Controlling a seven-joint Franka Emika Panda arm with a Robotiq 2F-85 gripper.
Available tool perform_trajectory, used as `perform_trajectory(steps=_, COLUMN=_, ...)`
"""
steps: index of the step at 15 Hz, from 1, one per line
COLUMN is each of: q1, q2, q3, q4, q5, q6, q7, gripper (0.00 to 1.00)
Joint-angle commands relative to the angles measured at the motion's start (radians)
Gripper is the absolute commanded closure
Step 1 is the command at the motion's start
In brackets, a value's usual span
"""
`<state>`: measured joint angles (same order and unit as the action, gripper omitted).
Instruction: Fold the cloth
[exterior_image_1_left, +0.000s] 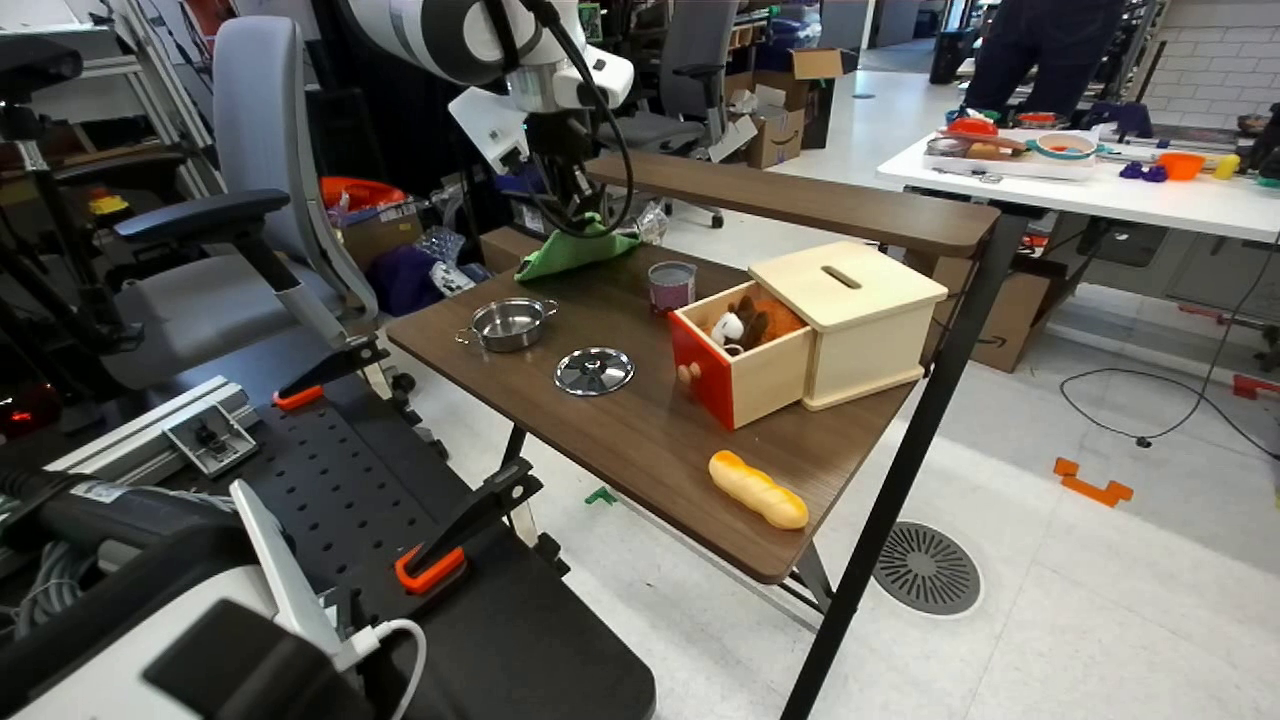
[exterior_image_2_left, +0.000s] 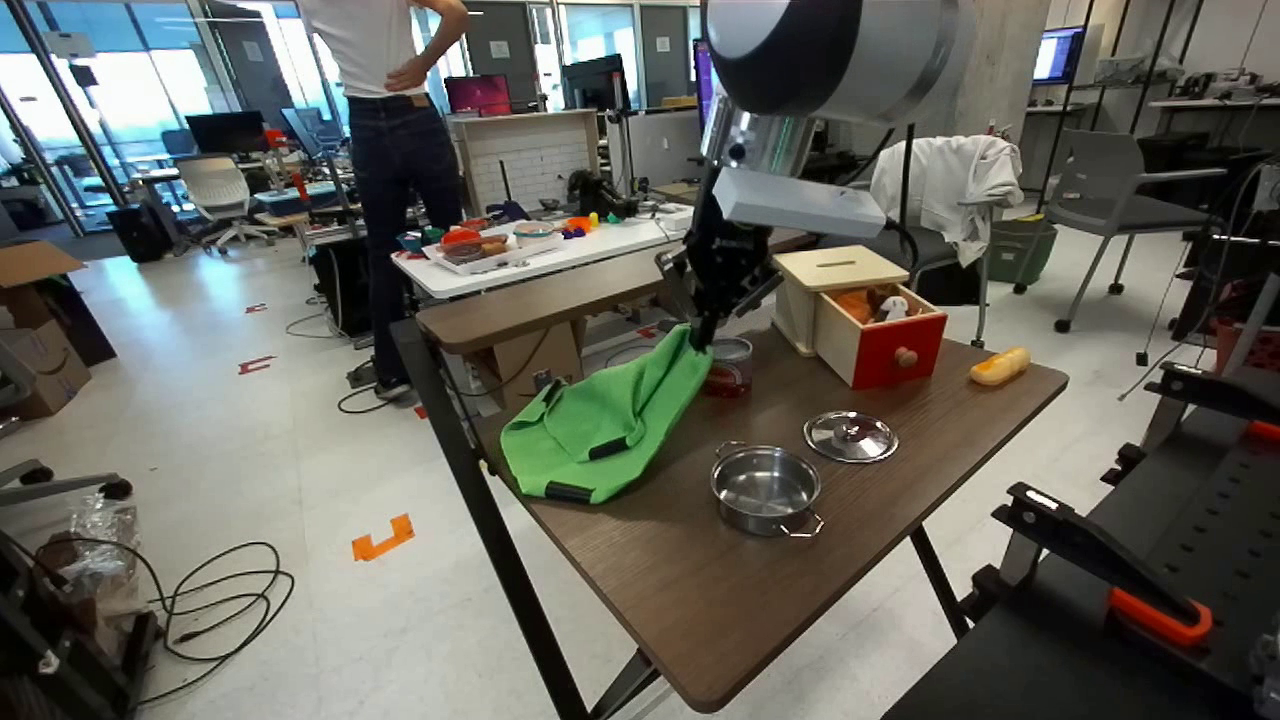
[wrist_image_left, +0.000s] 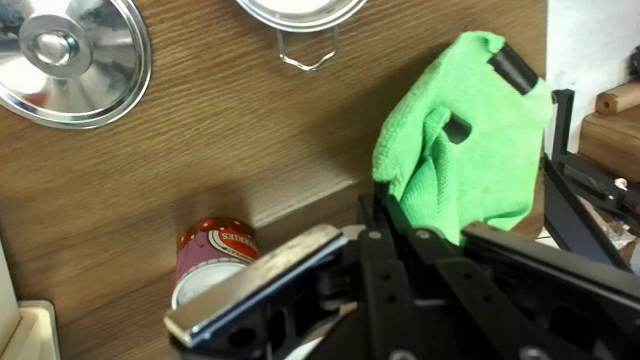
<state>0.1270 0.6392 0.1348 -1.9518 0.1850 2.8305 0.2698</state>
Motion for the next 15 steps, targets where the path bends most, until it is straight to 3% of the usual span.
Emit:
perform_trajectory(steps=1, q1=-0.008, q2=-0.043, q3=0.038, q4=-0.024, q5=0.050, q6=0.056, q7=-0.021, gripper=0.99)
perform_trajectory(steps=7, q1=0.054, q2=0.046, q3=0.023, q4=0.106, q5=0.043, q6=0.060, q7=0.037, gripper=0.99)
perform_trajectory(steps=15, q1=0.164, q2=0.306, q3=-0.021, q4=0.425, q5=0.027, q6=0.018, q7=0.127, gripper=0.99)
